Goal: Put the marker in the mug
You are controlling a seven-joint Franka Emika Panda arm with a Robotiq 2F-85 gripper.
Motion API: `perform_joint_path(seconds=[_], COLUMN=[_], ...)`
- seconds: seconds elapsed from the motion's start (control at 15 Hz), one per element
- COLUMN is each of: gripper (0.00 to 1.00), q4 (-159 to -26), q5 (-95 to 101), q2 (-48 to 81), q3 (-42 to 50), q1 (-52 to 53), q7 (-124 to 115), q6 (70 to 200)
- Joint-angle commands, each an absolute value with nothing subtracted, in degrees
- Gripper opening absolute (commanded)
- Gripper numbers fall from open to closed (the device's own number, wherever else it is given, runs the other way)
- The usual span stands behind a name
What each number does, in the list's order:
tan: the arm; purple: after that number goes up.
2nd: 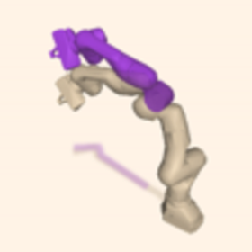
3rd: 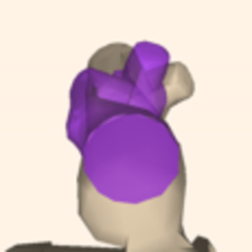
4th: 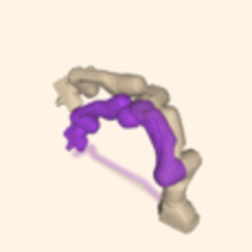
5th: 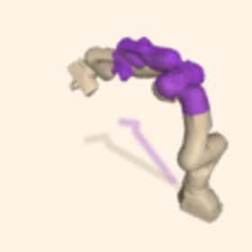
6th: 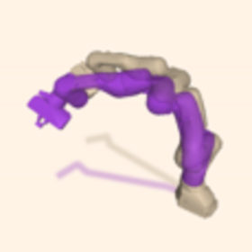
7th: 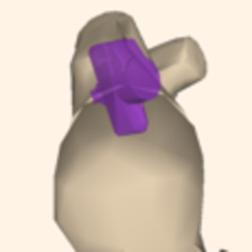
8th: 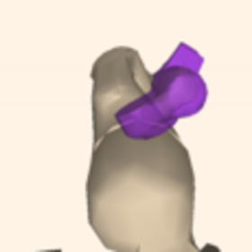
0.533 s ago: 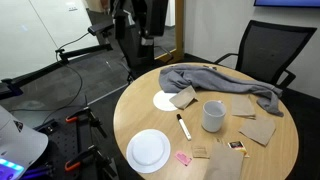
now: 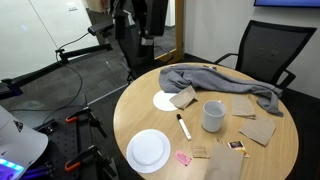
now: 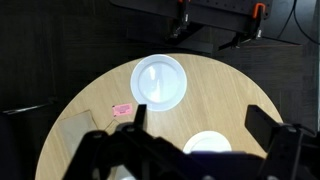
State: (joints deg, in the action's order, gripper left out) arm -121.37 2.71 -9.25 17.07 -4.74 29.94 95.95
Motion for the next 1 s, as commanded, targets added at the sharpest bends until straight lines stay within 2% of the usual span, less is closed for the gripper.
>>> perform_joint_path(seconds=[0.0, 0.93], gripper=[1.0, 1.0], q4=[-121.0, -119.9], q5=[2.2, 4.3], q2=[-8.2, 4.8], q3=[15.1, 8.4], q1=[-6.0, -5.6], q7=[30.3, 45.2], q6=[98.1, 117.5])
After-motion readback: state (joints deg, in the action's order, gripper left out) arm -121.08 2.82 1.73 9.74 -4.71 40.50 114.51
